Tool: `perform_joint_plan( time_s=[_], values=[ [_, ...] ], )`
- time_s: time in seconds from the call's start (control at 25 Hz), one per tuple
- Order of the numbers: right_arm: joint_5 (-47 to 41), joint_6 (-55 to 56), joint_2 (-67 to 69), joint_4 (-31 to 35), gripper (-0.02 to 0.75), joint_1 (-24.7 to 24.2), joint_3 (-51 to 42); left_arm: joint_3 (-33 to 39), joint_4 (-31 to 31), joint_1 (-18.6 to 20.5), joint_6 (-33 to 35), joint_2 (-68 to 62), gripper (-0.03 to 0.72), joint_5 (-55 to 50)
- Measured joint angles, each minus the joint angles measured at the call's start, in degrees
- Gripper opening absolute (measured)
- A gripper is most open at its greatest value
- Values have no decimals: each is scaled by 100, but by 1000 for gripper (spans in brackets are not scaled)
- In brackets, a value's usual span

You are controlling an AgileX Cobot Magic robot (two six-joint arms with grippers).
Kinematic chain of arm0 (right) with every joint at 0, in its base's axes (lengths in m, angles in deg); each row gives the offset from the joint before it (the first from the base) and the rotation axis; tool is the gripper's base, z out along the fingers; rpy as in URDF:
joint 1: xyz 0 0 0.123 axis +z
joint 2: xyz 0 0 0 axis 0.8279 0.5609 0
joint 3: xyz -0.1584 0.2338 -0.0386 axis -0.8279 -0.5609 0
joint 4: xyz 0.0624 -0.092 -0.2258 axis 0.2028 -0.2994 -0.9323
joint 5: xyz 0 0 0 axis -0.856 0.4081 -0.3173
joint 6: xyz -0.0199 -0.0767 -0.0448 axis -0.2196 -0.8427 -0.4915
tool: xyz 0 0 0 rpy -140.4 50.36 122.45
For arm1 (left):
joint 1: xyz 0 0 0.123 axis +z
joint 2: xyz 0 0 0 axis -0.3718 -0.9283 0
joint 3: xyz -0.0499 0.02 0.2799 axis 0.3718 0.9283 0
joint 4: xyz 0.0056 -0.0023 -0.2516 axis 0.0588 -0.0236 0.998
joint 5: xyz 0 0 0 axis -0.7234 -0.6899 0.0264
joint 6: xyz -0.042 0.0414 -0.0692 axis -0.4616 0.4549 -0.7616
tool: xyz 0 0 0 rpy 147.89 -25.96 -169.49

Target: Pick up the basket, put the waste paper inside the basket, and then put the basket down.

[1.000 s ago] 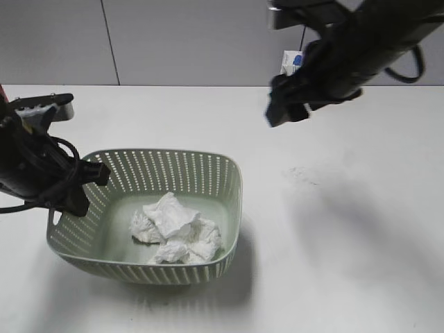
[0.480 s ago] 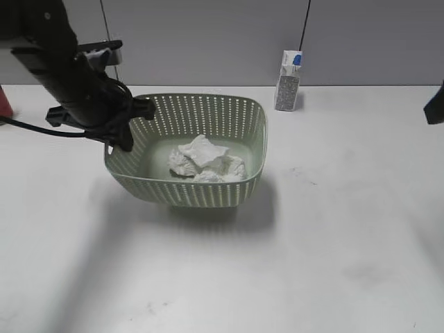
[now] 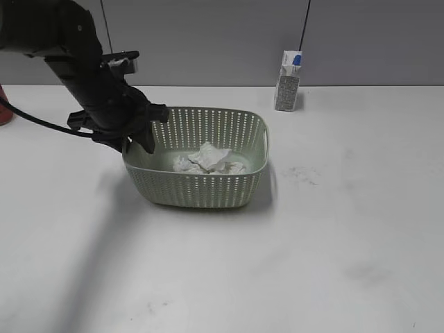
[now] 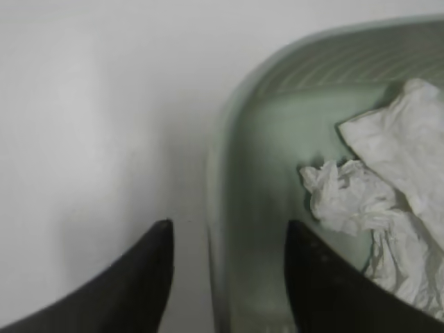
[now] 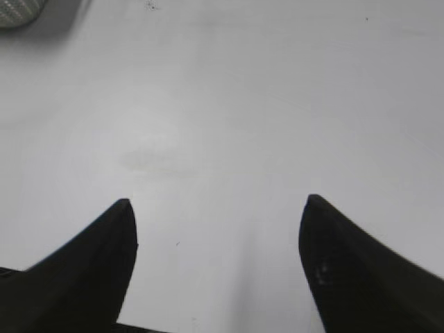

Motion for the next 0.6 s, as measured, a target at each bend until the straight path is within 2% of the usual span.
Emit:
perform_joint_plan(
  time_s=[0.12,0.24,0.36,0.6],
  values=[
    [-153,26,-974,0,579,0,-466,-4,12,46,0,0,524,-125],
    [-348,152,-1848,-16,579,0,-801,-4,8,133,0,25,636,-363],
    [-480,394,-2582,-30,579,0,-893,-4,8,267,12,184,662,-587],
    [-671,753,-3548,-134,579,0,-1011,-15,-14,726,268,676,666,-949]
  ],
)
